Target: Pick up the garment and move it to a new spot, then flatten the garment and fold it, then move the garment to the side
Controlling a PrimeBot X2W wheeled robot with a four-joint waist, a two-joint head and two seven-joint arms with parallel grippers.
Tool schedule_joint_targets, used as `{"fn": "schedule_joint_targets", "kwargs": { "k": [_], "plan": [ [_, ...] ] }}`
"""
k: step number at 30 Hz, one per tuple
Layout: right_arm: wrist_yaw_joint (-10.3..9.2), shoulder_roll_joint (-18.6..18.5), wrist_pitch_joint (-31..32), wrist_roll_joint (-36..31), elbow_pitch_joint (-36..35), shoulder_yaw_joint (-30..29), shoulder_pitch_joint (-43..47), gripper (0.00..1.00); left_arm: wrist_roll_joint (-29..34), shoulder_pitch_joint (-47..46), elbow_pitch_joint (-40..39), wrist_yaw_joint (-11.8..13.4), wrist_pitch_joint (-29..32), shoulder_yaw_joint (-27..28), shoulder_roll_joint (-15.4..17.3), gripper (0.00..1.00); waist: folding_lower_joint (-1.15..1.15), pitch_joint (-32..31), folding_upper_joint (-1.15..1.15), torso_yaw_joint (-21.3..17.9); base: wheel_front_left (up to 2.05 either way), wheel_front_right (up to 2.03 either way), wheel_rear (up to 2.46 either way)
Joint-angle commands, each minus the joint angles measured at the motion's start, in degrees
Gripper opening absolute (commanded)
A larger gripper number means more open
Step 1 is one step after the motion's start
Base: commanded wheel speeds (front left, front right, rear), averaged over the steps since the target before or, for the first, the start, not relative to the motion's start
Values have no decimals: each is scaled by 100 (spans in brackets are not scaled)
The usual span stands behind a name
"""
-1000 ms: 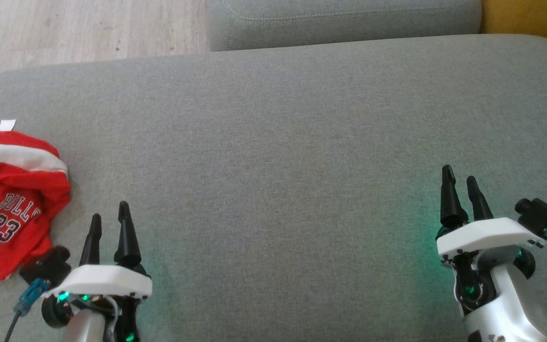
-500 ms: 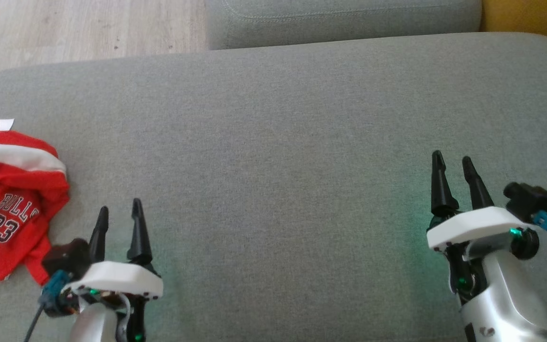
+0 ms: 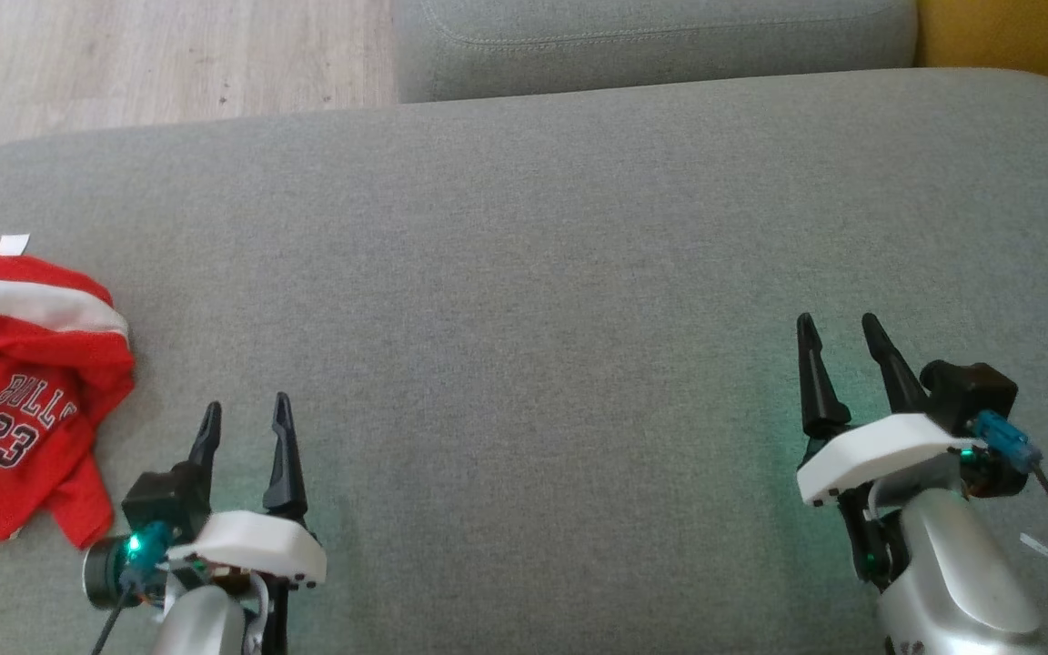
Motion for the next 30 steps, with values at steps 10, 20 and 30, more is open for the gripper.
{"fn": "schedule_joint_targets", "kwargs": {
  "k": [10,20,30],
  "plan": [
    [-4,-26,-255,-714,-129,205,-6,100,766,-28,-120,208,-252,193,8,100,0,-73,0,4,0,0,0],
    [-4,-27,-322,-803,-111,127,194,100,803,245,-223,343,-318,469,-21,100,0,-234,0,-24,0,0,0],
    [-4,-27,-322,-740,-139,124,293,100,756,434,-375,303,-318,464,-35,100,0,-258,0,33,0,0,0]
  ]
}}
